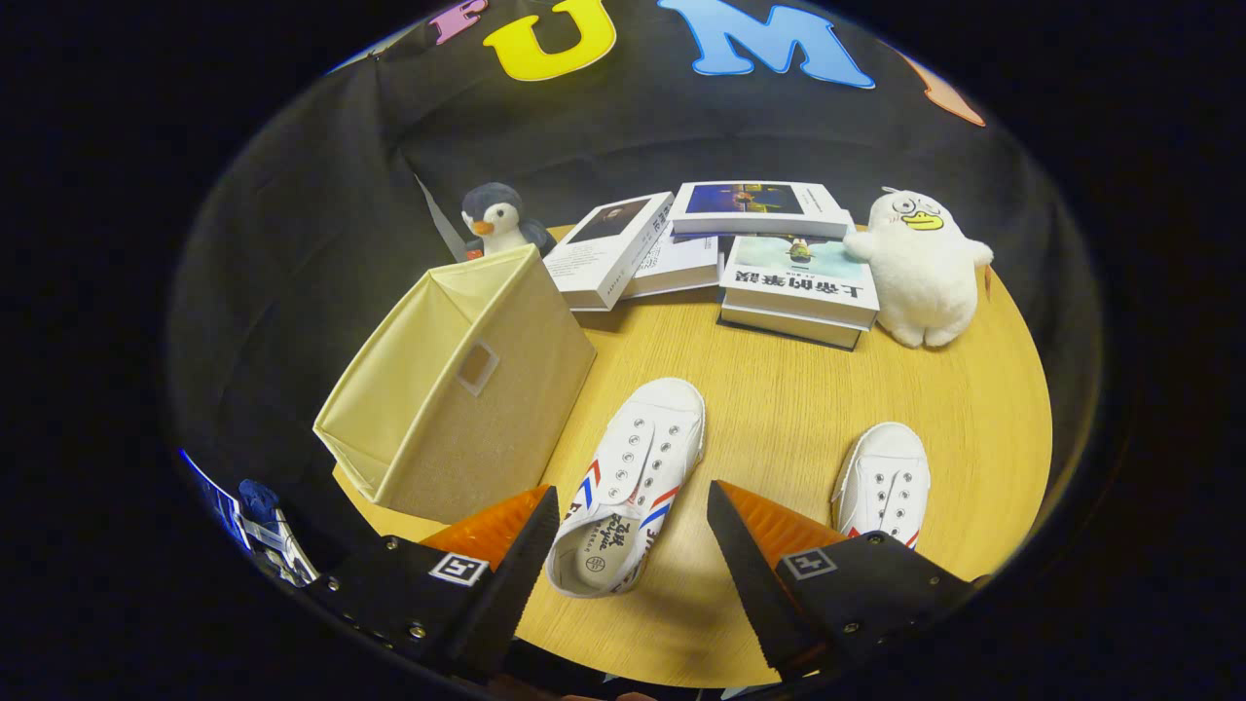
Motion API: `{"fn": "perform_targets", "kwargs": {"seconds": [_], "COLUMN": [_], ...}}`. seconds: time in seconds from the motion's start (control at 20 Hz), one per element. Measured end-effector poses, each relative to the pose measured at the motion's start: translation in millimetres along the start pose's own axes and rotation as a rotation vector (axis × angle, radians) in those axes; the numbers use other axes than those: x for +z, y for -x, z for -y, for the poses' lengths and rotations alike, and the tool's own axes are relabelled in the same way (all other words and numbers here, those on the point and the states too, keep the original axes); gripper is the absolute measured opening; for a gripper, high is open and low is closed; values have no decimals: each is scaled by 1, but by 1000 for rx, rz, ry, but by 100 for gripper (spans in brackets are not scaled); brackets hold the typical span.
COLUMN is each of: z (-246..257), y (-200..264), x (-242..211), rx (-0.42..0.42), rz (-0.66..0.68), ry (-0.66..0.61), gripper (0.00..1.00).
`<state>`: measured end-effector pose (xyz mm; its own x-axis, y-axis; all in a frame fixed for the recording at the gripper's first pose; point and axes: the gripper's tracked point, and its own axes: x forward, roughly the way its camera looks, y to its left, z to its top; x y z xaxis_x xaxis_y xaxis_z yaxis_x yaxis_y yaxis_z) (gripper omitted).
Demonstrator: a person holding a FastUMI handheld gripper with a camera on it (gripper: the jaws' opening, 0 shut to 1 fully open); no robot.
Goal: Open the storage box then place both shoes into the box .Put the left shoe in first, then the right shoe, with the right side of both shoes facing outward in a uniform manner.
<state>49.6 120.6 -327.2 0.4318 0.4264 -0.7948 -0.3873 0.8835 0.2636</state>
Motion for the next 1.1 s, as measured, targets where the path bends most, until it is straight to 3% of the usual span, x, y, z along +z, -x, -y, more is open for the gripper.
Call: {"fn": "perform_targets", "kwargs": {"seconds": [0.6, 0.85, 0.9, 1.05, 1.1], "z": [18, 36, 36, 29, 26], "y": [-52, -70, -73, -79, -80], "x": [-50, -59, -59, -57, -57], "rx": [-79, -132, -123, -75, -60], "rz": [-198, -271, -274, -291, -294], "ry": [55, 66, 37, 14, 22], "gripper": [90, 83, 74, 73, 58]}}
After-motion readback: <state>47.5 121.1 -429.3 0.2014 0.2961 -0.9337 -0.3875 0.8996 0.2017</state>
